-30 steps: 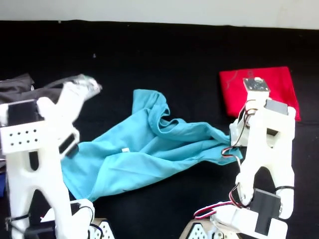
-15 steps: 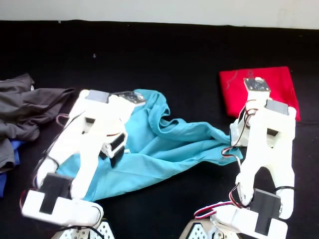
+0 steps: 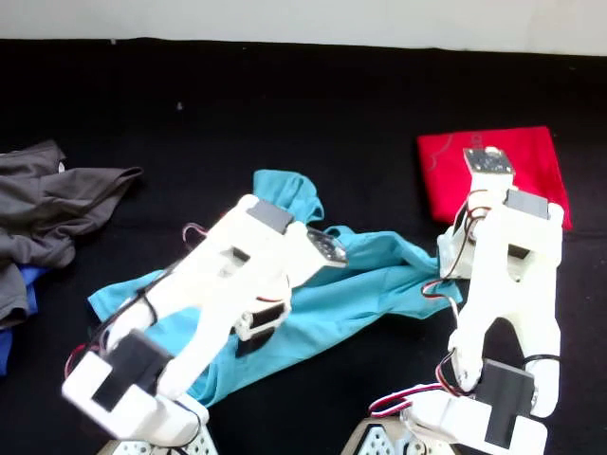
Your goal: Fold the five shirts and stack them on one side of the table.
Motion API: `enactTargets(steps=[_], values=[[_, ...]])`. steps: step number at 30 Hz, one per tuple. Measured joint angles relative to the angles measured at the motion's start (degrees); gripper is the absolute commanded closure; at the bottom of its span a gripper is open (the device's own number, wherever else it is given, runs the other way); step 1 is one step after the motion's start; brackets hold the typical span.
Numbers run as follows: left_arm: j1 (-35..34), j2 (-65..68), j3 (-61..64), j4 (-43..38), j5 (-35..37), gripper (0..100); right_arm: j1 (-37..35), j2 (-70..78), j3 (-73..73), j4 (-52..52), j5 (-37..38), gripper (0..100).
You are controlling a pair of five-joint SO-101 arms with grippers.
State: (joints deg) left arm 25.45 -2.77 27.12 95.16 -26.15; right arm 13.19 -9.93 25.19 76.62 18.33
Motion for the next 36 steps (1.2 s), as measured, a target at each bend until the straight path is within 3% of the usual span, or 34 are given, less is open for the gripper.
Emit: enactTargets(steps=[4,7,11,14,26,36], values=[[-2.46,-5.80,0.00,0.18,0.00,86,0.00,0.00,0.00,0.00,0.00,99.2],[-7.82,-6.51,0.70,-4.31,0.00,86,0.00,0.00,0.00,0.00,0.00,99.2],[-15.38,-3.25,2.20,-9.58,0.00,86,0.00,0.00,0.00,0.00,0.00,99.2],[-17.23,0.79,2.20,-12.31,0.09,86,0.00,0.00,0.00,0.00,0.00,99.2],[-14.33,6.86,2.11,-13.36,0.09,86,0.00,0.00,0.00,0.00,0.00,99.2],[-8.88,7.12,0.00,-9.05,5.27,86,0.00,0.00,0.00,0.00,0.00,99.2]])
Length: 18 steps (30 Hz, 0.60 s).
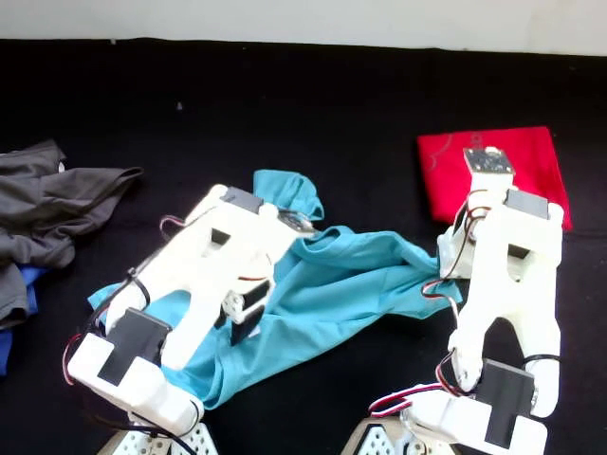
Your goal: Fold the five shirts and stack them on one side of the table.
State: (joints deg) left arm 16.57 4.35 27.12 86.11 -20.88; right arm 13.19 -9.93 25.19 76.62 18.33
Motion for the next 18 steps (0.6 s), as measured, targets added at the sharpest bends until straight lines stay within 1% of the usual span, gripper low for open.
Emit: enactTargets(steps=[14,15,17,18], values=[[-0.09,-0.18,10.02,-9.67,0.09,86,0.00,0.00,0.00,0.00,0.00,99.2],[0.00,-0.18,10.20,-9.85,0.09,88,0.00,0.00,0.00,0.00,0.00,99.2],[0.09,-0.18,10.55,-9.85,0.09,98,0.00,0.00,0.00,0.00,0.00,99.2],[0.09,-0.26,10.64,-9.85,0.09,100,0.00,0.00,0.00,0.00,0.00,99.2]])
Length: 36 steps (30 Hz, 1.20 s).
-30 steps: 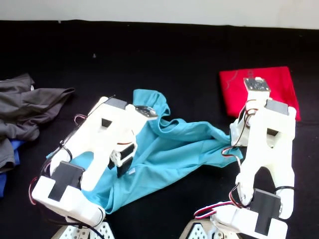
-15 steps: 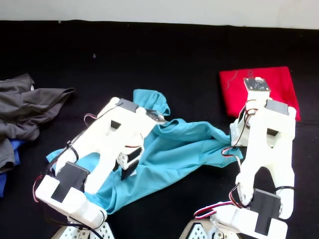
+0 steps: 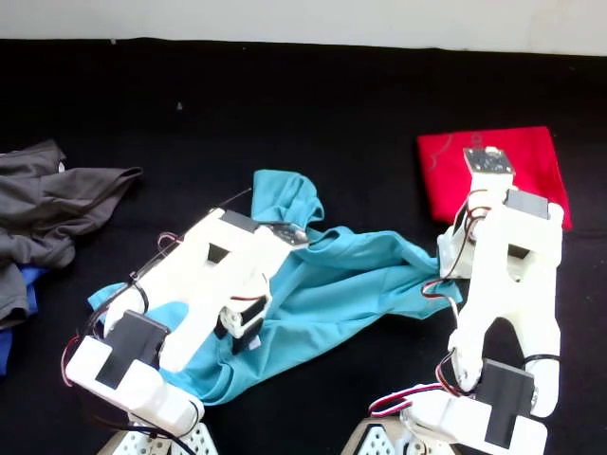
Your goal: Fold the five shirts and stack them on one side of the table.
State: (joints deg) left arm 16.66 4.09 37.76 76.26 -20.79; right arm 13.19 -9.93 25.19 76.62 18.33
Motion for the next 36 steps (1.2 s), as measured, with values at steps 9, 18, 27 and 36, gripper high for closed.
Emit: enactTargets(steps=[9,18,27,36], values=[[0.26,0.09,-7.91,7.74,0.00,99,0.00,0.00,0.00,-2.37,-2.81,99.2],[-7.74,-0.35,-35.78,23.82,0.00,99,-0.79,0.00,-18.02,-3.96,-3.08,99.3],[-15.30,-17.85,-50.46,24.62,0.00,99,-2.37,10.11,-53.19,3.16,-3.08,99.3],[-15.03,-30.24,-41.93,24.79,0.00,99,-6.42,19.43,-77.80,19.52,-3.08,99.3]])
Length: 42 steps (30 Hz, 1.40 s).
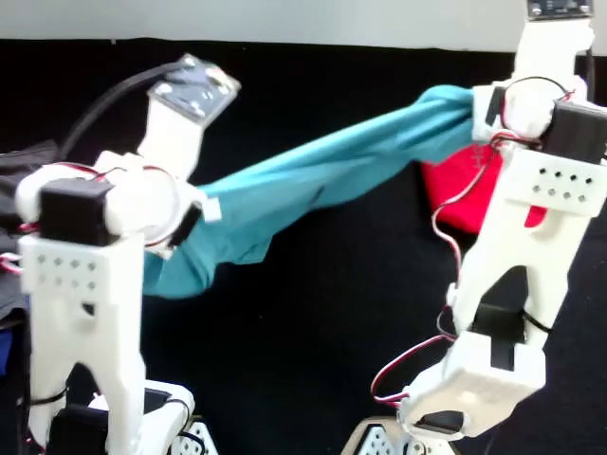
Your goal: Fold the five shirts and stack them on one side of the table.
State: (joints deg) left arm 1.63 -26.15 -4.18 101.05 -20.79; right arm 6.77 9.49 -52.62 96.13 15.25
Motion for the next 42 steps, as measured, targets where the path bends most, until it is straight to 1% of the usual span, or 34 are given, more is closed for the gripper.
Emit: enactTargets(steps=[2,4,9,12,14,16,19,24,26,28,32,36,38,42], values=[[1.93,0.18,6.15,-0.09,0.00,99,-1.23,1.49,-0.26,1.32,0.00,99.3],[3.96,0.62,12.48,-2.02,0.00,99,-1.67,3.25,-0.26,2.11,0.00,99.3],[8.26,2.11,27.69,-10.64,0.00,98,-2.46,8.97,-0.26,3.52,0.00,99.3],[10.29,3.52,34.64,-15.03,0.18,90,-2.46,11.43,-0.26,3.60,0.00,99.3],[10.73,4.66,37.10,-17.32,1.93,85,-2.46,12.04,-0.26,3.60,0.00,99.3],[10.73,5.98,37.89,-18.46,3.08,84,-2.46,12.04,-0.26,3.60,0.00,99.3],[10.55,7.65,38.33,-19.52,3.60,86,-2.46,12.04,-0.26,3.60,0.00,99.3],[11.34,8.79,38.33,-19.60,3.60,87,-2.46,12.04,-0.26,3.60,0.00,99.3],[13.01,8.79,38.33,-20.04,4.22,87,-2.46,12.04,-0.26,3.60,0.00,99.3],[15.65,8.79,38.33,-21.10,6.42,87,-2.46,12.04,-0.26,3.60,0.00,99.3],[21.27,10.81,39.30,-26.37,8.44,87,-2.46,12.04,-0.26,3.60,0.00,99.3],[21.63,15.91,39.30,-31.30,8.79,87,-2.46,12.04,-0.26,3.60,0.00,99.3],[21.63,19.34,38.59,-32.26,8.79,87,-2.46,12.04,-0.26,3.60,0.00,99.3],[20.66,25.67,32.97,-32.70,8.79,87,-2.46,12.04,-0.26,3.60,0.00,99.3]])
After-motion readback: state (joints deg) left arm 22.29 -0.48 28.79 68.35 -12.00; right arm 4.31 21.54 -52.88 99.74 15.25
